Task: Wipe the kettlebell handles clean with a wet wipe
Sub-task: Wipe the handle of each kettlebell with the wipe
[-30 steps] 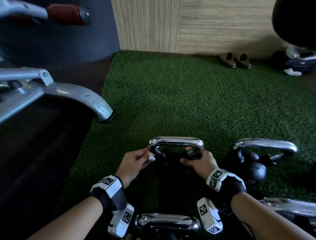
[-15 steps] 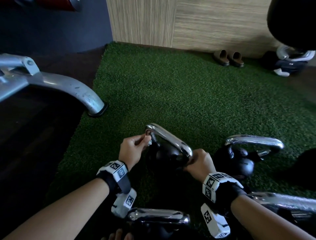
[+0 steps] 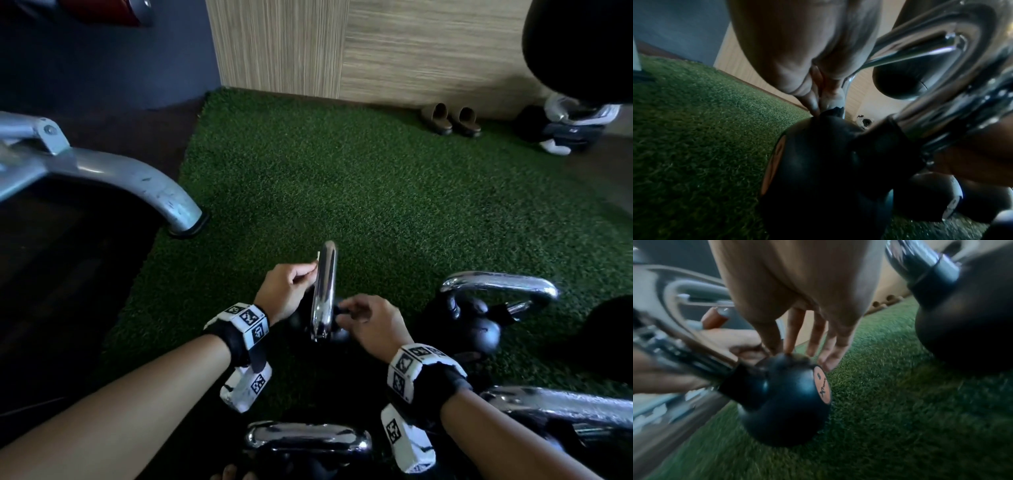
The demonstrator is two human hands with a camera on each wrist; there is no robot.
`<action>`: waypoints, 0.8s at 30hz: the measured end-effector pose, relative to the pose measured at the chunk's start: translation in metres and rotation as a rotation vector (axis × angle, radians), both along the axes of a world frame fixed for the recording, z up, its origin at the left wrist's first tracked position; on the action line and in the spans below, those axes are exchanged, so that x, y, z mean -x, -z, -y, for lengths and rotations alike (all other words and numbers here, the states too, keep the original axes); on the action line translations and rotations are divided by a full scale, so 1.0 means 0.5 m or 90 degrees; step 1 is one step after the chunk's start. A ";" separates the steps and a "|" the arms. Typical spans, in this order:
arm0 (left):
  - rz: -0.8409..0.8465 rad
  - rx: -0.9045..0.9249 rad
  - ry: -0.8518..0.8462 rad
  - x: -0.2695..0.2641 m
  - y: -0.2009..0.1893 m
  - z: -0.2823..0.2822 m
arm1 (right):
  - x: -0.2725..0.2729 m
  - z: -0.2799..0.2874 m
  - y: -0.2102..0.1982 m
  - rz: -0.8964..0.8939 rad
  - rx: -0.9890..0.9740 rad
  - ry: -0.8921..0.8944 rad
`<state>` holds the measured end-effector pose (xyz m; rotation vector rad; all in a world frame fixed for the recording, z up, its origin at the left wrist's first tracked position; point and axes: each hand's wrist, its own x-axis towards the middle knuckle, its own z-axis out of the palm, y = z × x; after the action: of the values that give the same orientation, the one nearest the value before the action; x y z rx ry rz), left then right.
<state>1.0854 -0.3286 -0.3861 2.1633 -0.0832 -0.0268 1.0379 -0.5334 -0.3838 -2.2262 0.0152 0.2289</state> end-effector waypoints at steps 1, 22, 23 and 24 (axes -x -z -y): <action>0.006 -0.024 -0.001 0.000 -0.004 0.000 | -0.007 -0.004 0.006 -0.015 -0.023 0.008; -0.047 0.401 -0.037 0.016 -0.113 0.003 | -0.027 -0.018 0.037 -0.062 -0.130 0.029; -0.039 0.398 -0.030 0.016 -0.117 0.002 | -0.029 -0.016 0.036 -0.064 -0.129 0.027; -0.033 0.394 -0.033 0.016 -0.126 0.003 | -0.031 -0.016 0.037 -0.068 -0.131 0.026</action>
<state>1.0774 -0.3302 -0.3232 1.5452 -0.0033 -0.0230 1.0535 -0.5256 -0.4021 -2.0052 0.0916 0.3127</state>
